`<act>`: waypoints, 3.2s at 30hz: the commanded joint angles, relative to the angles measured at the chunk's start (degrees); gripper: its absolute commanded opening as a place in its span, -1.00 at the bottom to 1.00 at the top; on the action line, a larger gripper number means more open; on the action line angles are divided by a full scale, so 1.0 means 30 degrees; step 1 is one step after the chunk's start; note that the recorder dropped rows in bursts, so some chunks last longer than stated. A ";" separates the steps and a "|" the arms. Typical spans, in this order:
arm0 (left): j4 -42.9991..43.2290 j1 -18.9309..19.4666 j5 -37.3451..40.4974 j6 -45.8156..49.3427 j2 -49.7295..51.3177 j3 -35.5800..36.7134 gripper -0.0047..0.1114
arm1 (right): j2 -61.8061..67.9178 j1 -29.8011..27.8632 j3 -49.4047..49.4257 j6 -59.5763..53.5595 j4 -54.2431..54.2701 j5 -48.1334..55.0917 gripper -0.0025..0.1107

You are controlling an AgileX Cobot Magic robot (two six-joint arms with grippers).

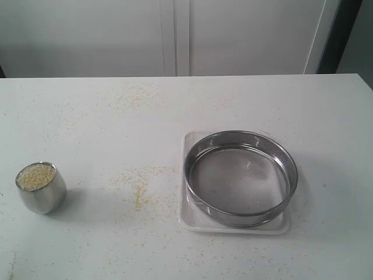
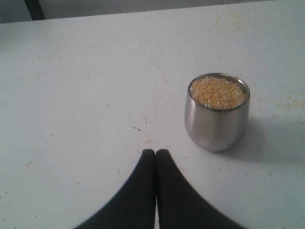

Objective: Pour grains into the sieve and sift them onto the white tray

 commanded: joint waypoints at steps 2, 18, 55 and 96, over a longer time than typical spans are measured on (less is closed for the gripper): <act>-0.0398 0.0061 -0.1620 -0.0563 -0.0093 0.0097 -0.92 | -0.0113 0.0096 0.0084 -0.0032 -0.0147 -0.0042 -0.96; -0.1008 0.0061 -1.1770 -0.6041 -0.0093 0.0097 -0.92 | -0.0113 0.0096 0.0084 -0.0032 -0.0147 -0.0042 -0.96; 0.6569 0.0061 -1.4340 -0.5835 1.3507 -0.9715 -0.92 | -0.0113 0.0096 0.0084 -0.0032 -0.0147 -0.0042 -0.96; 1.2192 0.0061 -2.6558 -0.6724 2.7023 -0.5463 -0.92 | -0.0113 0.0096 0.0084 -0.0032 -0.0147 -0.0042 -0.96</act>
